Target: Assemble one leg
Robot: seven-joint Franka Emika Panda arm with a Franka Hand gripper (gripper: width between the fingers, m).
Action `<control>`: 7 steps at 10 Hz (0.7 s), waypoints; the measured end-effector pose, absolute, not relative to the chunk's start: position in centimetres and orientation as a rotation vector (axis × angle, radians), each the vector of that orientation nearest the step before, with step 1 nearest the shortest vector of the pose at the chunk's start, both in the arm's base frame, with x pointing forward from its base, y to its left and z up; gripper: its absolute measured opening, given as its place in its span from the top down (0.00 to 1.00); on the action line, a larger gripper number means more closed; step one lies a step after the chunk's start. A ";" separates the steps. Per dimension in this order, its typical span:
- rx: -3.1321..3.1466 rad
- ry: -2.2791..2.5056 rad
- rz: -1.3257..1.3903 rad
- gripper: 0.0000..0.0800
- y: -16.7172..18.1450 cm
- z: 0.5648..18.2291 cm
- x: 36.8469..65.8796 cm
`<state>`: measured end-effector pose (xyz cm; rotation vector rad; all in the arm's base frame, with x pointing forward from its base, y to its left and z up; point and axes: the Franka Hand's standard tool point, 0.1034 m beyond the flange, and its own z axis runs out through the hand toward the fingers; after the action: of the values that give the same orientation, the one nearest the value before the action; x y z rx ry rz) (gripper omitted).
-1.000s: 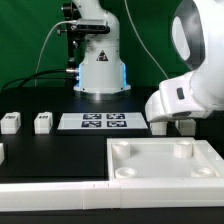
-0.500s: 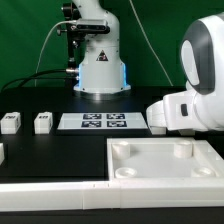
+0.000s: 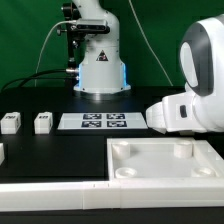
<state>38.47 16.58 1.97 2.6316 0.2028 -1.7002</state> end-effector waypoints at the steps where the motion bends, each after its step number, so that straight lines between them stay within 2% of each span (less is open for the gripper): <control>1: 2.631 0.203 -1.701 0.64 16.6 2.0 38.5; 7: 2.634 0.208 -1.696 0.64 16.6 2.3 38.6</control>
Offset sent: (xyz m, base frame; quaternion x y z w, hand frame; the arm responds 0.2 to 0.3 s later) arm 0.0008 -0.0005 0.0001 -0.0011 0.0011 -0.0043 1.0000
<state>38.59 16.63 2.33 2.6342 0.2082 -1.6959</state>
